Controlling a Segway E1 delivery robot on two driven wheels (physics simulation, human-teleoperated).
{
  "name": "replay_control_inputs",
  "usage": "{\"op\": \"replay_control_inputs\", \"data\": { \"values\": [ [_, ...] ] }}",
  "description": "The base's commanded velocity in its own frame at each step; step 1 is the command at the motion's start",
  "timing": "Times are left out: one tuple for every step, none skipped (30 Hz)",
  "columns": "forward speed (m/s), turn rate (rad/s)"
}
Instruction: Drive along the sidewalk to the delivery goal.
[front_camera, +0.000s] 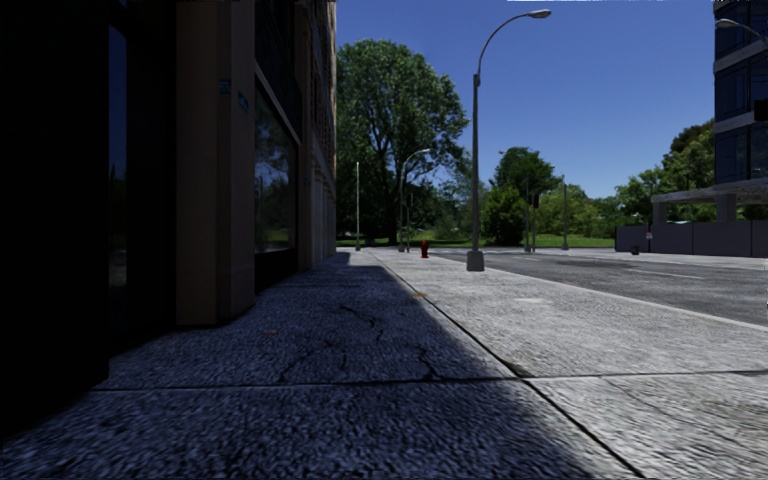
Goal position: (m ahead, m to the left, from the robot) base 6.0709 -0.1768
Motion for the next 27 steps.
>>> {"op": "replay_control_inputs", "data": {
  "values": [
    [1.98, -0.87],
    [1.98, -0.87],
    [1.98, -0.13],
    [1.98, -0.06],
    [1.98, -0.03],
    [1.98, -0.03],
    [1.98, -0.02],
    [1.98, -0.02],
    [1.98, -0.02],
    [1.98, -0.02],
    [1.98, -0.02],
    [1.98, -0.02],
    [1.98, -0.02],
    [1.98, -0.02],
    [1.98, -0.02],
    [1.98, -0.02],
    [1.98, -0.02],
    [1.98, -0.02],
    [1.98, -0.02],
    [1.98, -0.02],
    [1.98, -0.02],
    [1.98, -0.02],
    [1.98, -0.01],
    [1.98, -0.01],
    [1.98, -0.01],
    [1.98, -0.01],
    [1.98, -0.01]
  ]
}}
